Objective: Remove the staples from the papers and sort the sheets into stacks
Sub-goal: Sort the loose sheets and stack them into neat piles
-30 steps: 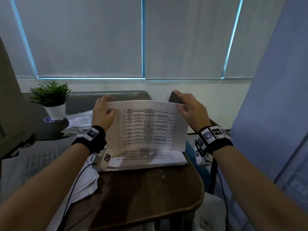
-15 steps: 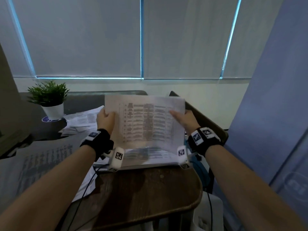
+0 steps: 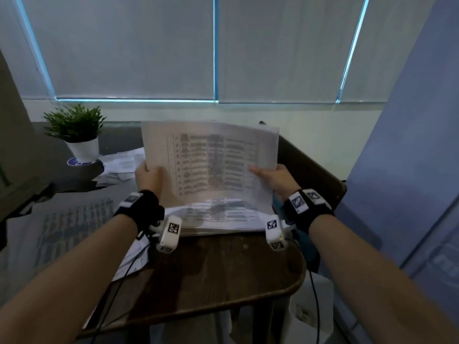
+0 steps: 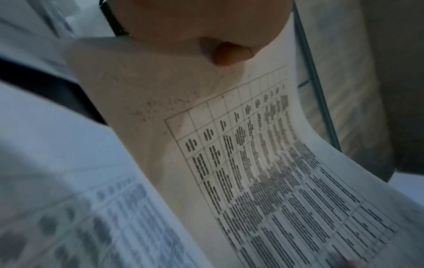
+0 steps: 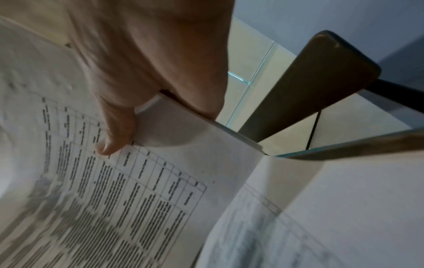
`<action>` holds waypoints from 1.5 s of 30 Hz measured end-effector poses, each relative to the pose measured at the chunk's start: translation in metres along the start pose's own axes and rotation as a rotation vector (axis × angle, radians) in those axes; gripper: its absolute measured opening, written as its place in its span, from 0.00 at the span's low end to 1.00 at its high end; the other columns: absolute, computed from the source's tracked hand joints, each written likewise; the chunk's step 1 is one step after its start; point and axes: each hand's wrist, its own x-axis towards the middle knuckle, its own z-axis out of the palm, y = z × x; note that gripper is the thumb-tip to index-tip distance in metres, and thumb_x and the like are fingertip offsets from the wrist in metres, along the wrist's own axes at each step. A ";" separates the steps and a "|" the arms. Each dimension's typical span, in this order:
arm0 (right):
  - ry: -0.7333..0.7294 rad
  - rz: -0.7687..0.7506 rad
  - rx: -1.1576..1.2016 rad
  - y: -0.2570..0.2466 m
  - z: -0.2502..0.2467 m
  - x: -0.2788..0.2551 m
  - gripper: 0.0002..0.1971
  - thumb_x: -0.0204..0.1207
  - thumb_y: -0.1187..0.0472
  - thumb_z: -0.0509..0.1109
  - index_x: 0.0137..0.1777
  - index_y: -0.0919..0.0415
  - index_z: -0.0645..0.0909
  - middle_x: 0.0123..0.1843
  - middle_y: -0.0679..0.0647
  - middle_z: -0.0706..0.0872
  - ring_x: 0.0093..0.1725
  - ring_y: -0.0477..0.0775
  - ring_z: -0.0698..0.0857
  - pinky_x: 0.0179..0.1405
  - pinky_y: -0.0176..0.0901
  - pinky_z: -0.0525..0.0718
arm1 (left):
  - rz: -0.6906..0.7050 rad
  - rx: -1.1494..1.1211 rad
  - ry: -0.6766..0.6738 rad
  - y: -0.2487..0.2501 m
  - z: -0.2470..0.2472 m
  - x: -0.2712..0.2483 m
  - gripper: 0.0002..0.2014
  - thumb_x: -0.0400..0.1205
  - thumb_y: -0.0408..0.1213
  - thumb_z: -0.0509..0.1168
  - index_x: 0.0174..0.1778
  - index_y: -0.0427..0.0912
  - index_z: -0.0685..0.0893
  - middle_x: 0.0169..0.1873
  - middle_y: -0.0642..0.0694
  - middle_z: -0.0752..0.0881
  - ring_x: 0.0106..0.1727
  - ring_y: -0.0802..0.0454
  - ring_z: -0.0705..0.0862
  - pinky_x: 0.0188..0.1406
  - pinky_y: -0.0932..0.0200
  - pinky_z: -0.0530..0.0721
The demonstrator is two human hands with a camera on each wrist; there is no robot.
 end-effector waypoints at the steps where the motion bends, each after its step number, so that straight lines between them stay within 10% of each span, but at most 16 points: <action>1: -0.005 -0.014 0.011 -0.005 0.000 0.000 0.17 0.67 0.62 0.81 0.57 0.63 0.87 0.51 0.57 0.93 0.50 0.57 0.92 0.41 0.44 0.90 | 0.001 -0.010 -0.004 0.007 -0.001 0.003 0.14 0.74 0.22 0.53 0.40 0.44 0.80 0.37 0.45 0.83 0.39 0.47 0.81 0.41 0.59 0.80; 4: -0.027 0.054 -0.034 -0.001 -0.010 0.002 0.18 0.73 0.68 0.77 0.63 0.66 0.84 0.53 0.56 0.92 0.49 0.52 0.92 0.37 0.40 0.88 | -0.074 0.069 -0.072 0.006 -0.008 0.006 0.03 0.71 0.30 0.57 0.37 0.39 0.75 0.31 0.45 0.78 0.33 0.47 0.76 0.33 0.62 0.74; 7: -0.228 0.269 -0.155 0.020 -0.014 0.001 0.13 0.78 0.71 0.71 0.61 0.61 0.82 0.51 0.52 0.92 0.52 0.50 0.92 0.40 0.40 0.89 | -0.318 0.183 -0.181 -0.030 -0.017 0.014 0.16 0.59 0.37 0.61 0.41 0.37 0.81 0.42 0.36 0.85 0.45 0.40 0.83 0.49 0.45 0.83; 13: 0.150 0.066 -0.230 0.019 -0.002 0.016 0.14 0.77 0.61 0.76 0.60 0.64 0.82 0.59 0.63 0.89 0.53 0.62 0.90 0.56 0.56 0.88 | -0.074 0.309 -0.136 -0.019 -0.011 0.014 0.13 0.78 0.28 0.61 0.59 0.31 0.77 0.56 0.33 0.82 0.55 0.38 0.81 0.51 0.50 0.77; 22: 0.176 0.390 -1.074 0.043 -0.003 0.019 0.23 0.77 0.57 0.73 0.68 0.69 0.76 0.65 0.64 0.83 0.65 0.64 0.82 0.64 0.54 0.82 | -0.147 0.780 -0.313 -0.027 -0.037 0.015 0.13 0.77 0.25 0.66 0.57 0.27 0.79 0.54 0.29 0.81 0.59 0.35 0.81 0.51 0.51 0.76; 25: 0.216 0.215 -1.276 0.026 0.020 0.023 0.29 0.75 0.53 0.71 0.74 0.62 0.70 0.73 0.64 0.75 0.72 0.67 0.74 0.69 0.57 0.77 | -0.136 0.727 -0.254 -0.011 -0.066 0.029 0.11 0.78 0.27 0.64 0.55 0.26 0.81 0.53 0.28 0.82 0.60 0.33 0.80 0.50 0.48 0.76; 31: -0.276 0.052 -0.872 -0.003 0.135 0.001 0.14 0.80 0.61 0.70 0.64 0.60 0.83 0.56 0.54 0.88 0.46 0.52 0.87 0.41 0.38 0.85 | -0.313 0.772 -0.075 0.009 -0.166 0.043 0.12 0.81 0.32 0.65 0.55 0.27 0.82 0.56 0.37 0.79 0.57 0.38 0.77 0.48 0.53 0.72; 36: -0.596 0.129 -0.950 0.021 0.244 -0.021 0.23 0.84 0.60 0.66 0.74 0.71 0.74 0.70 0.68 0.80 0.64 0.61 0.83 0.65 0.52 0.82 | -0.521 0.948 -0.019 -0.006 -0.246 0.027 0.23 0.83 0.32 0.62 0.73 0.25 0.70 0.73 0.31 0.69 0.73 0.35 0.70 0.55 0.51 0.71; 40: -0.744 0.117 -1.120 0.035 0.296 -0.030 0.23 0.87 0.58 0.62 0.78 0.69 0.70 0.69 0.60 0.76 0.68 0.59 0.76 0.51 0.26 0.76 | -0.643 1.023 -0.075 -0.018 -0.272 0.009 0.27 0.84 0.40 0.62 0.76 0.28 0.66 0.74 0.31 0.70 0.73 0.35 0.71 0.64 0.49 0.73; 45: -0.775 0.149 -1.250 0.075 0.334 -0.028 0.22 0.82 0.52 0.69 0.73 0.60 0.79 0.71 0.57 0.82 0.68 0.59 0.81 0.68 0.49 0.80 | -0.648 0.973 -0.119 -0.019 -0.271 0.004 0.28 0.83 0.44 0.64 0.73 0.28 0.70 0.69 0.32 0.76 0.67 0.35 0.78 0.57 0.47 0.78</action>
